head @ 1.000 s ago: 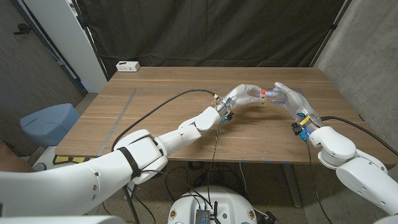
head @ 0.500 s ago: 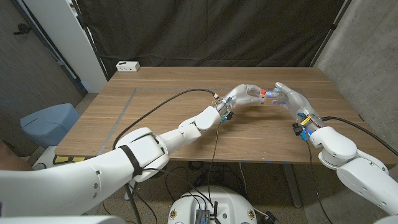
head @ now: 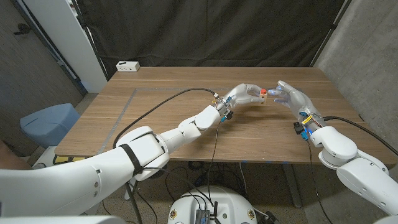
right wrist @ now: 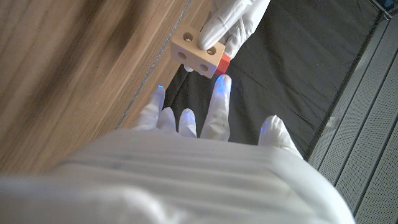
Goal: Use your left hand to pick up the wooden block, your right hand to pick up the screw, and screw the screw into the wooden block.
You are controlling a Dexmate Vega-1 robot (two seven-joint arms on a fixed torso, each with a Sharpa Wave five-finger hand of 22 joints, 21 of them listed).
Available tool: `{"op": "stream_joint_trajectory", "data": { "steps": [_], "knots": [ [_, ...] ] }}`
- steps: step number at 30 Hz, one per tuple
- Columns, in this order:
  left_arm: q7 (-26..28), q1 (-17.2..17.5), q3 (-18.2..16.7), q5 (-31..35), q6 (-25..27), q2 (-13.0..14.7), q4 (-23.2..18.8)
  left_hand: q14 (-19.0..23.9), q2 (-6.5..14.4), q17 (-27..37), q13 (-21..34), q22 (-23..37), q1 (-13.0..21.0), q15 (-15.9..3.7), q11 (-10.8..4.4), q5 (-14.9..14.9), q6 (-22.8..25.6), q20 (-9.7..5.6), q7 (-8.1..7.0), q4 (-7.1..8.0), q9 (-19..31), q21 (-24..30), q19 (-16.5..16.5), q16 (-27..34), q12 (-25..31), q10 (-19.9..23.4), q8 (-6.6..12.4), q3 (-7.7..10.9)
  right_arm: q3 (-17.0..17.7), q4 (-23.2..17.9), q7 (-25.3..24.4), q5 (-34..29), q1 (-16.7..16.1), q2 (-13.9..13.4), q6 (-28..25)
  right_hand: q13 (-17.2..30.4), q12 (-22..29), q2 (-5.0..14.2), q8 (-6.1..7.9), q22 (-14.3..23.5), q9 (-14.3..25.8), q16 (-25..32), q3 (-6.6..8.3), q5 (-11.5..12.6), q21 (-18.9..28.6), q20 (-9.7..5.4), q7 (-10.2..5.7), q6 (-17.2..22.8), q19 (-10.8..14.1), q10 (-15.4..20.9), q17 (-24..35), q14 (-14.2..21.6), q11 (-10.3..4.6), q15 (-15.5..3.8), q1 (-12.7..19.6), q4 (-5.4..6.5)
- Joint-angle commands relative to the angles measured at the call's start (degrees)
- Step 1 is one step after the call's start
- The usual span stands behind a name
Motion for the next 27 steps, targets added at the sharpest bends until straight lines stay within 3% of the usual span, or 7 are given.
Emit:
{"op": "stream_joint_trajectory", "data": {
  "steps": [1, 18, 27],
  "knots": [
    [-0.2, 0.5, -0.1, 0.2, 0.3, 1.0, -1.9, 0.2, 1.4, 0.1, 1.1, 0.2, -0.4, -5.31, -4.98, 0.6, 12.1, -0.19, -3.07, 1.08, 0.3, 0.1, 0.2, 0.1, 3.6, 5.5, 0.39, 1.61, -0.8, 0.1, -0.9, -0.7, 1.2, 0.6, -0.5, 0.1, -0.2, 0.04, -0.52, 0.2, 0.2, 0.2, -0.10, 0.1, 0.3, 0.02, -0.55, -1.5, 0.3, -0.3, 0.1, 0.2, 0.61, 0.37, 0.1, -0.34],
    [0.4, 2.7, -0.9, 1.5, 2.2, 3.1, -7.4, 0.2, 1.4, 0.1, 1.2, 0.2, -0.4, -5.28, -5.02, 0.6, 12.1, -0.09, -3.14, 1.09, 0.3, 0.1, 0.1, 0.1, 3.6, 5.5, 0.39, 1.61, -2.5, 2.7, 2.9, 0.9, 4.1, -0.8, 0.3, 0.2, -1.1, -0.12, -1.29, 0.2, 0.2, -0.7, -0.30, 0.0, -0.1, 0.07, -1.60, -6.9, -0.7, -4.2, 0.2, -2.1, 0.48, 1.17, -0.2, -0.21],
    [0.4, 2.8, -1.1, 1.8, 2.6, 2.7, -7.3, 0.2, 1.4, 0.1, 1.1, 0.2, -0.4, -5.34, -5.00, 0.6, 12.1, -0.20, -3.15, 1.13, 0.3, 0.1, 0.1, 0.1, 3.6, 5.4, 0.38, 1.58, -3.3, 3.8, 3.7, 1.5, 4.9, -1.3, 1.1, 0.2, -1.1, -0.12, -1.05, 0.2, 0.2, -0.8, -0.33, 0.0, -0.2, 0.09, -1.81, -7.0, -1.0, -4.6, 0.2, -2.5, 0.49, 1.24, -0.2, -0.18]
  ]
}}
